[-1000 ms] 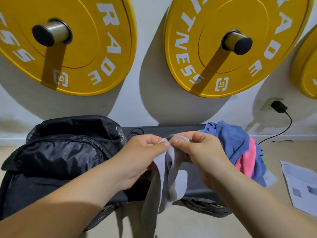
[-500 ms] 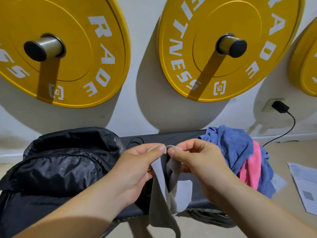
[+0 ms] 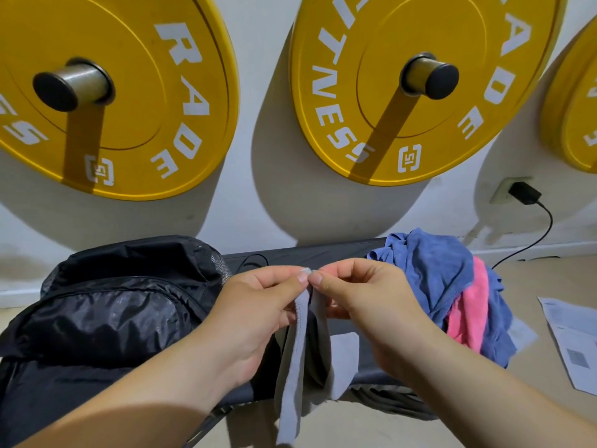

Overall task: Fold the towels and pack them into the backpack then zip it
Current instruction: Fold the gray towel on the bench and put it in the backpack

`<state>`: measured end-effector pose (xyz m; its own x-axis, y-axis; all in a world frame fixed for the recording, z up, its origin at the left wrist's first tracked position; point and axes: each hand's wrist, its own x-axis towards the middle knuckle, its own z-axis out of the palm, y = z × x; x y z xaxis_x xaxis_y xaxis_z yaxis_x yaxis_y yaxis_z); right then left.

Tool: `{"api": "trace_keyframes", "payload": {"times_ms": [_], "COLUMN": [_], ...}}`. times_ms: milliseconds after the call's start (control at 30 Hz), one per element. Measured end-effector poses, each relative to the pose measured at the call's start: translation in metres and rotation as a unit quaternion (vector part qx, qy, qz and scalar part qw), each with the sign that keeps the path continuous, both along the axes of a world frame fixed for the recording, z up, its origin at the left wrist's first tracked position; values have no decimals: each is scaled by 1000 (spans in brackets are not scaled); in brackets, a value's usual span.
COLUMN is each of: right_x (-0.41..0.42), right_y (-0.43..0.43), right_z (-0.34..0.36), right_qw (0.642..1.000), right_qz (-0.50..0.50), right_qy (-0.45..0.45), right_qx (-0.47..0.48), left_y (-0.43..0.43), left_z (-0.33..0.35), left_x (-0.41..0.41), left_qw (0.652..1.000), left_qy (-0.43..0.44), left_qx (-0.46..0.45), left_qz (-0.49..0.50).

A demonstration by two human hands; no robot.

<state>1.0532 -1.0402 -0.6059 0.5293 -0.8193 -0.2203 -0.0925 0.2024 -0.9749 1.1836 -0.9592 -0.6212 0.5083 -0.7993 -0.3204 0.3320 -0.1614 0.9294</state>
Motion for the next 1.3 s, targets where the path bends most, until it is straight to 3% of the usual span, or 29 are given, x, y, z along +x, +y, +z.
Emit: {"api": "trace_keyframes", "payload": {"times_ms": [167, 533, 667, 900, 1167, 1300], "right_x": [0, 0, -1, -2, -7, -14], "right_y": [0, 1, 1, 6, -5, -15], "right_z": [-1, -4, -5, -2, -6, -5], "right_qw": [999, 994, 997, 994, 981, 950], "right_qz": [13, 6, 44, 108, 94, 175], "right_qy": [19, 52, 37, -1, 80, 120], "right_qx": [-28, -91, -61, -3, -152, -229], "left_y": [0, 3, 4, 7, 9, 13], "left_z": [-3, -3, -3, 1, 2, 19], "left_x": [-1, -2, 0, 0, 8, 13], "left_qw": [997, 998, 998, 987, 956, 921], "left_qy": [-52, -49, -46, -159, -280, -353], "left_qx": [-4, 22, 14, 7, 3, -54], "left_qz": [-57, -21, -44, -38, -94, -152]}}
